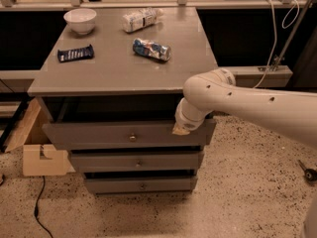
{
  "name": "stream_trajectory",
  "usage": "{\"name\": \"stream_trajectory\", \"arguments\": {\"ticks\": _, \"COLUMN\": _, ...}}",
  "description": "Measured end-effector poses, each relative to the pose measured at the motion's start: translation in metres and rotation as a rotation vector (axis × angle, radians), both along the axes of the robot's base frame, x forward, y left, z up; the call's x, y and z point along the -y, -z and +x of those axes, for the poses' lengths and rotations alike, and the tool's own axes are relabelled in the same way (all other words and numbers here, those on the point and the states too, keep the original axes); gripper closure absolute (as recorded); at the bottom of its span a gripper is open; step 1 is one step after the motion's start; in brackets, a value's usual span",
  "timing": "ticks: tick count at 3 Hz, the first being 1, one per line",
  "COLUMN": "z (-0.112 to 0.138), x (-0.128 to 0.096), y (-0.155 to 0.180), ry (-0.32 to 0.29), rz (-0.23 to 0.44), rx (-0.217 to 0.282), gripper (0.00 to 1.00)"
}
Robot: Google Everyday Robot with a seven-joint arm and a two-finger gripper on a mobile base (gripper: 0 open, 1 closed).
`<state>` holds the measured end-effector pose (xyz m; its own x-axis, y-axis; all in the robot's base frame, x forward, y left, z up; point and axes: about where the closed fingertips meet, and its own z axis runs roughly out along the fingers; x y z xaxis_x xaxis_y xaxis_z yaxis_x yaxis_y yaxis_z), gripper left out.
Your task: Open top drawer
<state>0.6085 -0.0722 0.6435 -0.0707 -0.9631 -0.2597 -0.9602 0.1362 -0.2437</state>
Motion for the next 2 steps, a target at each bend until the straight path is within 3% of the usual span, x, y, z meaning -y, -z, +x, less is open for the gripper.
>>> {"name": "stream_trajectory", "arguments": {"ticks": 1, "z": 0.0000, "x": 0.0000, "y": 0.0000, "ry": 0.000, "rz": 0.000, "rx": 0.000, "gripper": 0.13}}
{"name": "stream_trajectory", "arguments": {"ticks": 2, "z": -0.0002, "x": 0.0000, "y": 0.0003, "ry": -0.001, "rz": -0.002, "rx": -0.001, "gripper": 0.00}}
